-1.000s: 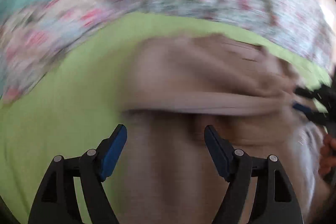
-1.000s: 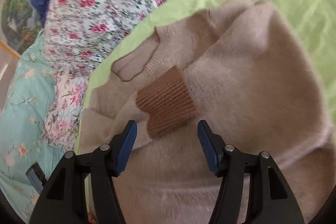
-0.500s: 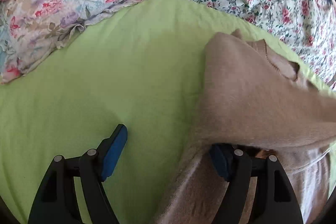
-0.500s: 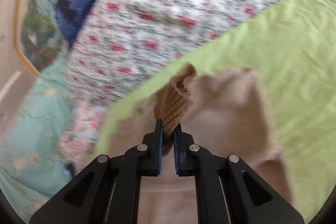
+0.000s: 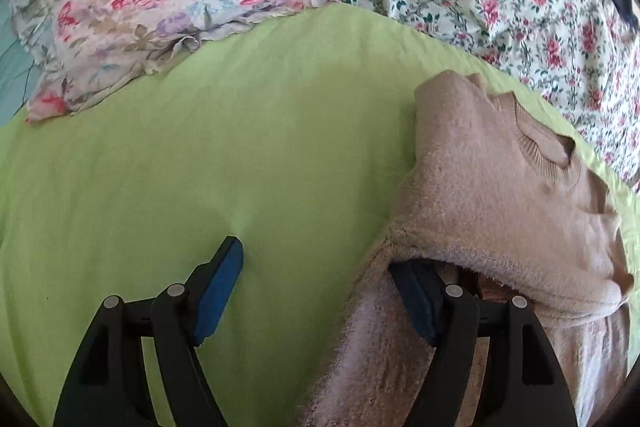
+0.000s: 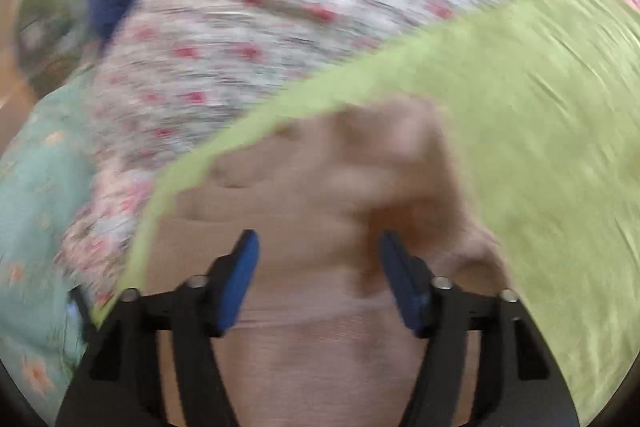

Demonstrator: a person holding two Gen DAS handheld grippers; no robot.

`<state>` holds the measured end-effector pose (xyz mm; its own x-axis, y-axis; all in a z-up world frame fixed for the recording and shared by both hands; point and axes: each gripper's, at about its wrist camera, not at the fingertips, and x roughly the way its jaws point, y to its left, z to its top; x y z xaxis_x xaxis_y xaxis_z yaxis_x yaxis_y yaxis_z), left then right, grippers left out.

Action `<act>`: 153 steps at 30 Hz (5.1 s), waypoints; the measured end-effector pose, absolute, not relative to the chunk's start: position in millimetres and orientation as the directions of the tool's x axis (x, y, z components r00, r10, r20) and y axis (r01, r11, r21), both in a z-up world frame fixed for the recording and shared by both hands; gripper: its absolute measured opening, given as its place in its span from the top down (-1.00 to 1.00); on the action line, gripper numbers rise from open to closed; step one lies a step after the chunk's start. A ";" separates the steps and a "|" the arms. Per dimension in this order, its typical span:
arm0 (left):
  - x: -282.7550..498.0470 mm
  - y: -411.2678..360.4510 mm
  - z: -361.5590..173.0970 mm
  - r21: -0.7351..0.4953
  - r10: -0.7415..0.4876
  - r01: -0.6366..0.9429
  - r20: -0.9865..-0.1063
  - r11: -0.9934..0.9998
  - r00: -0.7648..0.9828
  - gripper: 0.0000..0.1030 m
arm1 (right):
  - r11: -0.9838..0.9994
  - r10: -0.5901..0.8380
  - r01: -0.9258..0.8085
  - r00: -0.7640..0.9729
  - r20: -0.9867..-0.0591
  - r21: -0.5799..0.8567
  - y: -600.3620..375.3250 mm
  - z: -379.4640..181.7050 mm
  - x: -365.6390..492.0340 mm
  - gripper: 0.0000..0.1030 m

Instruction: Fold small clothes

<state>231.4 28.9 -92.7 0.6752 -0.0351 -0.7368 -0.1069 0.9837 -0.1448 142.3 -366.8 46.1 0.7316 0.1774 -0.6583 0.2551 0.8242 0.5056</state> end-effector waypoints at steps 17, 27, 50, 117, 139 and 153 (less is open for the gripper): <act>224.7 38.7 -95.2 -0.270 -0.122 -0.105 -0.704 0.957 0.700 -0.49 | 0.681 0.732 -0.206 0.156 -0.663 0.703 -165.0 -33.0 405.5 -0.54; 223.5 40.4 -94.3 -0.294 -0.138 -0.098 -0.686 0.951 0.715 -0.49 | 0.412 0.909 -0.165 0.151 -0.389 0.896 -119.2 -61.0 428.8 -0.78; 274.7 14.9 -74.6 -0.241 -0.222 0.052 -0.764 0.969 0.605 -0.50 | 0.800 0.222 0.295 0.662 -0.715 0.522 -411.5 8.3 178.3 -0.60; -78.8 52.7 -110.8 -0.324 -0.447 0.362 -0.828 0.874 0.338 -0.68 | 0.797 0.256 0.351 0.542 -0.801 0.492 -369.4 13.2 -187.8 0.94; -63.4 51.7 -123.9 -0.555 -0.659 0.382 -0.713 0.739 0.238 0.86 | 0.723 0.525 0.139 0.527 -0.668 0.677 -347.2 -23.8 -172.3 0.83; -55.6 73.8 -33.4 -0.556 -0.714 0.448 -0.562 0.700 0.417 0.89 | 0.645 0.521 0.020 0.720 -0.459 0.764 -379.0 41.7 -169.3 0.84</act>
